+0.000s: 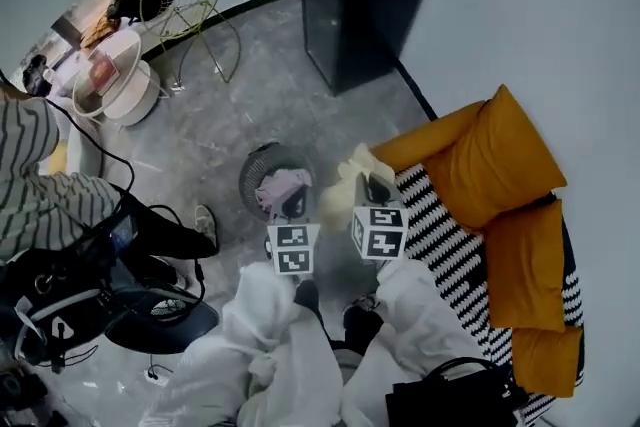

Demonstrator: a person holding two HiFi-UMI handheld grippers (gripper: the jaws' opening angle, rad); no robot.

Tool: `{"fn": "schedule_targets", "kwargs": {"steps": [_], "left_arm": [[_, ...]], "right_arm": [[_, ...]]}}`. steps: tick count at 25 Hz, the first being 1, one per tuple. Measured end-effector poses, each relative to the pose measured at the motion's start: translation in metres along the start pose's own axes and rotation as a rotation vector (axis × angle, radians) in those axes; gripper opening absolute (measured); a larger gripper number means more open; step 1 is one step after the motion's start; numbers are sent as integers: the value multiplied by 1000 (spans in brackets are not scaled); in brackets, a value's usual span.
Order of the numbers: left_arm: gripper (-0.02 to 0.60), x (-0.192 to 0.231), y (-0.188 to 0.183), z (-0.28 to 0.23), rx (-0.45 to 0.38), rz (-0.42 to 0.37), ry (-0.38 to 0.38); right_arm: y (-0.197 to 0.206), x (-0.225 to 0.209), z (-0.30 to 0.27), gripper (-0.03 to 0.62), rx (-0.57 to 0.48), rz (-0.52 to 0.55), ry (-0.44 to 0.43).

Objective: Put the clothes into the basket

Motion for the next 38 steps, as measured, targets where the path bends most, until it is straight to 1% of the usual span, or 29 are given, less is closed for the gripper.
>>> {"fn": "schedule_targets", "kwargs": {"steps": [5, 9, 12, 14, 16, 20, 22, 25, 28, 31, 34, 38], "left_arm": [[5, 51, 9, 42, -20, 69, -96], [6, 87, 17, 56, -8, 114, -185], [5, 118, 22, 43, 3, 147, -250], [6, 138, 25, 26, 10, 158, -278], [5, 156, 30, 22, 19, 168, -298], [5, 181, 38, 50, 44, 190, -316], [6, 192, 42, 51, 56, 192, -320], [6, 209, 48, 26, 58, 188, -313], [5, 224, 61, 6, 73, 179, -298], [6, 235, 80, -12, 98, 182, -285], [5, 242, 100, -36, 120, 187, -272], [5, 247, 119, -59, 147, 211, -262]], "right_arm": [[-15, 56, -7, 31, -4, 42, -74], [-25, 88, -30, 31, 7, 65, -152], [-30, 106, -68, 31, 18, 79, -208], [-29, 113, -99, 31, 30, 75, -234], [-24, 126, -118, 31, 50, 75, -255], [-19, 167, -113, 31, 91, 86, -286], [-15, 179, -122, 31, 103, 84, -298], [-4, 184, -161, 31, 126, 72, -303], [16, 188, -193, 31, 162, 50, -301], [43, 191, -215, 31, 201, 29, -299], [69, 188, -238, 31, 219, -13, -312], [92, 182, -259, 31, 249, -58, -321]]}}
Point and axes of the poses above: the fingertips, and each gripper's own axes: z backward along the fingers, x to its left, y out of its underside, the point moved 7 cm from there along z, backward along the fingers, and after that the axes turned 3 degrees about -y, right-handed, at the moved point
